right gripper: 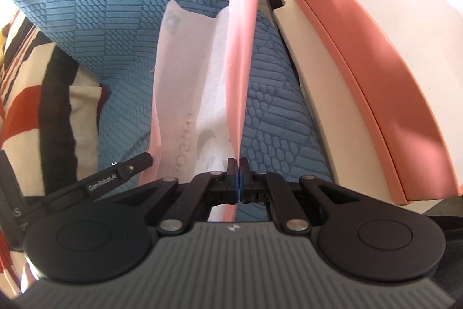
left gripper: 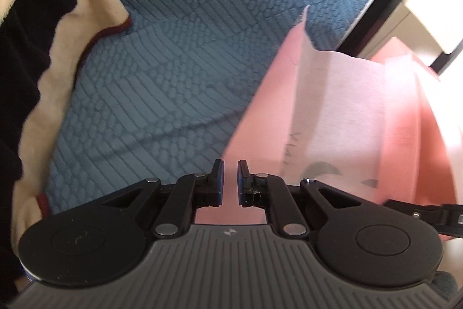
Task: Organize objects
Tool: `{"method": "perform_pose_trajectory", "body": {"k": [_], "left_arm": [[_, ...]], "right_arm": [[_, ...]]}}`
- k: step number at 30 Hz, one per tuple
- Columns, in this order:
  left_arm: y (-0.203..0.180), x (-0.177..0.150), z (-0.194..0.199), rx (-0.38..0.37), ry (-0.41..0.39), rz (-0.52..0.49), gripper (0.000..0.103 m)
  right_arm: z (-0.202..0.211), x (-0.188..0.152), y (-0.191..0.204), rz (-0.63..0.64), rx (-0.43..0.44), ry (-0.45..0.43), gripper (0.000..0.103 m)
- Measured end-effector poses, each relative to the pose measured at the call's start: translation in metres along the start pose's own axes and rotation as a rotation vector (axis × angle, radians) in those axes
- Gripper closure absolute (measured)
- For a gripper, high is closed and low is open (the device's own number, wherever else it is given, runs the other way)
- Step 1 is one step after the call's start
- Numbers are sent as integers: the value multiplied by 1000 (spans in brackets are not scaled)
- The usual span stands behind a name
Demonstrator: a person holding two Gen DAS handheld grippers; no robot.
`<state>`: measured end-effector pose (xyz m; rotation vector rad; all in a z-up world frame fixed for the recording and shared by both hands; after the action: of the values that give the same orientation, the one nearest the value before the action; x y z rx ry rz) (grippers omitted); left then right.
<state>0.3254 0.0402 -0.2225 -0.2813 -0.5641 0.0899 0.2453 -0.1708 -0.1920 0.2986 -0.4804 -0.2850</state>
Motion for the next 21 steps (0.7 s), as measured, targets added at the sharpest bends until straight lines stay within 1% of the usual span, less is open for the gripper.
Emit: {"method": "perform_pose_trajectory", "body": {"k": [4, 5, 6, 8, 11, 14, 17, 21], "left_arm": [[12, 4, 1, 35, -12, 27, 92], [14, 5, 3, 33, -18, 44, 92], [16, 7, 6, 16, -25, 71, 92], [20, 8, 15, -44, -42, 125, 92], [23, 9, 33, -87, -88, 152, 92], [20, 7, 52, -166, -124, 193, 92], [5, -3, 68, -257, -136, 171, 92], [-21, -17, 85, -374, -127, 130, 92]], "right_arm": [[-1, 0, 0, -3, -9, 10, 99], [-1, 0, 1, -4, -8, 12, 99], [-2, 0, 3, -6, -6, 14, 99], [-2, 0, 5, -6, -4, 15, 99], [-2, 2, 9, -4, -1, 13, 99], [-3, 3, 11, -6, 7, 11, 99], [-8, 3, 12, -10, 16, 19, 99], [-11, 2, 12, -21, 29, 35, 99]]}}
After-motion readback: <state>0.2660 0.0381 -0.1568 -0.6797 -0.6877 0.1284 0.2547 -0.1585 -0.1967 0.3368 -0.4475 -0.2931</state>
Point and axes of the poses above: each gripper's, at about its wrist camera, not at the fingertips, and z roughly against the way its jaws point, y to its left, x to its top, the point moved 7 cm from there along -z, roughly the way its jaws point, and after that the axes turned 5 degrees about -y, right-handed, at the moved point
